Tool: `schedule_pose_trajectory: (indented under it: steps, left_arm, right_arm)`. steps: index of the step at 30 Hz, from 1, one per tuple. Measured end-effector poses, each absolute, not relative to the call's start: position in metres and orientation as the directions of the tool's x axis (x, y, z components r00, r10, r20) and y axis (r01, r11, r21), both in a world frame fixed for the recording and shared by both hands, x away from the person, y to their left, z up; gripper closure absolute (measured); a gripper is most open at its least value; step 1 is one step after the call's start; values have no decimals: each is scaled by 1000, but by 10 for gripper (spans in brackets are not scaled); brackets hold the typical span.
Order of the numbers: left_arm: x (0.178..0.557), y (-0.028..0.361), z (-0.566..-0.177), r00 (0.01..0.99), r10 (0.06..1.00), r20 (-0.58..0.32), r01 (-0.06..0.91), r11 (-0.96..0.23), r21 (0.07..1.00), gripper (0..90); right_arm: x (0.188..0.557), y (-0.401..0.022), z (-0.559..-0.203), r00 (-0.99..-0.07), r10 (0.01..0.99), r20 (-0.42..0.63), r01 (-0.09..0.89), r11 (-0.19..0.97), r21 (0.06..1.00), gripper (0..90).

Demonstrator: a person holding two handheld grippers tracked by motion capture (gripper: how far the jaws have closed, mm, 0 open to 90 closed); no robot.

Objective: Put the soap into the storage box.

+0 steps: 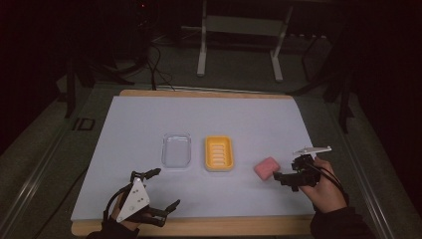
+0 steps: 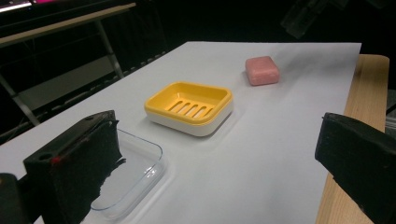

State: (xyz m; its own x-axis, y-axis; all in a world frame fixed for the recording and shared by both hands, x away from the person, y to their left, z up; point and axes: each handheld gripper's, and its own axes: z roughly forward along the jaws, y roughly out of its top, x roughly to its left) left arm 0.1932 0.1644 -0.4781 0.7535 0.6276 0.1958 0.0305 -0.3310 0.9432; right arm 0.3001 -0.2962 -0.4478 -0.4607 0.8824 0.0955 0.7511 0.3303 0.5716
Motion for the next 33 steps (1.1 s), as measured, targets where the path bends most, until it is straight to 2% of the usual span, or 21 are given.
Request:
schedule_pose_trajectory:
  steps: [8, 13, 19, 28, 33]
  left_arm:
    - [193, 164, -478, 753, 627, 200, 29, -336, 942, 6]
    - [193, 164, -479, 753, 626, 201, 29, -338, 941, 7]
    - [193, 163, -479, 753, 624, 207, 28, -345, 938, 6]
    - [193, 163, -479, 753, 624, 210, 26, -347, 937, 6]
    - [192, 162, -479, 755, 621, 210, 25, -348, 937, 7]
  right_arm:
    - [304, -294, -450, -375, 920, 114, 843, 287, 455, 221]
    - [306, -290, -456, -325, 937, 127, 907, 271, 323, 218]
    - [306, -285, -462, -259, 954, 151, 942, 215, 256, 217]
    - [304, -272, -466, -103, 981, 165, 987, 80, 142, 216]
    - [304, -263, -466, -76, 982, 173, 991, 56, 118, 229]
